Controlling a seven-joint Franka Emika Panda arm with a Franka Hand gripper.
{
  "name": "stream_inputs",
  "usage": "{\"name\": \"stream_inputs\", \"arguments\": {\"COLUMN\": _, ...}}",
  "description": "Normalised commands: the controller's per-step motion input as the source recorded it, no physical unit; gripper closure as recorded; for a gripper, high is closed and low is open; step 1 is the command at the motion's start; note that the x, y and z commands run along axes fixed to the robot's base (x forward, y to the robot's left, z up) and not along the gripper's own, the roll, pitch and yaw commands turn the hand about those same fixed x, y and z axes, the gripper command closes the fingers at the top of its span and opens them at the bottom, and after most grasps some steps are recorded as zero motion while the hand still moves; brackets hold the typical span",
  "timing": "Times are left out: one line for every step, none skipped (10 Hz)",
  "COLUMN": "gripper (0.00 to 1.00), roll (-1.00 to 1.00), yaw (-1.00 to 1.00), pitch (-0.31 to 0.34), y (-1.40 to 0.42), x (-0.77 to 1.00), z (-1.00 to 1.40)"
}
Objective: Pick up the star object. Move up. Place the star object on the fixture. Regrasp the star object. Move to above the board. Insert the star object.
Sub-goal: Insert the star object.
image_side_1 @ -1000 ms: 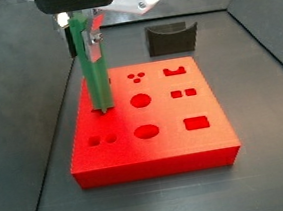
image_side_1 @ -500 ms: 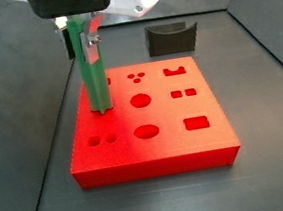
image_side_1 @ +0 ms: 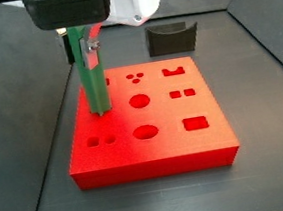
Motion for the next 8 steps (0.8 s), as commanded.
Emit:
{"name": "stream_inputs", "arguments": {"gripper": 1.0, "roll": -0.01, "yaw": -0.03, "pitch": -0.09, "y": 0.0, "x": 0.1, "z": -0.41}}
{"name": "stream_inputs", "arguments": {"gripper": 1.0, "roll": 0.0, "yaw": -0.02, "pitch": -0.181, "y": 0.0, "x": 0.0, "z": -0.61}}
{"name": "stream_inputs", "arguments": {"gripper": 1.0, "roll": 0.01, "yaw": 0.0, "pitch": -0.189, "y": 0.0, "x": 0.0, "z": -0.74}}
{"name": "stream_inputs", "arguments": {"gripper": 1.0, "roll": 0.04, "yaw": 0.0, "pitch": -0.151, "y": 0.0, "x": 0.0, "z": -0.82}}
{"name": "stream_inputs", "arguments": {"gripper": 1.0, "roll": 0.02, "yaw": 0.0, "pitch": -0.144, "y": 0.0, "x": 0.0, "z": -0.88}}
{"name": "stream_inputs", "arguments": {"gripper": 1.0, "roll": 0.01, "yaw": 0.0, "pitch": -0.131, "y": 0.0, "x": 0.08, "z": -0.84}}
{"name": "stream_inputs", "arguments": {"gripper": 1.0, "roll": 0.0, "yaw": 0.0, "pitch": -0.124, "y": 0.0, "x": 0.08, "z": -0.69}}
{"name": "stream_inputs", "arguments": {"gripper": 1.0, "roll": 0.0, "yaw": -0.01, "pitch": 0.0, "y": 0.0, "x": 0.0, "z": 0.0}}
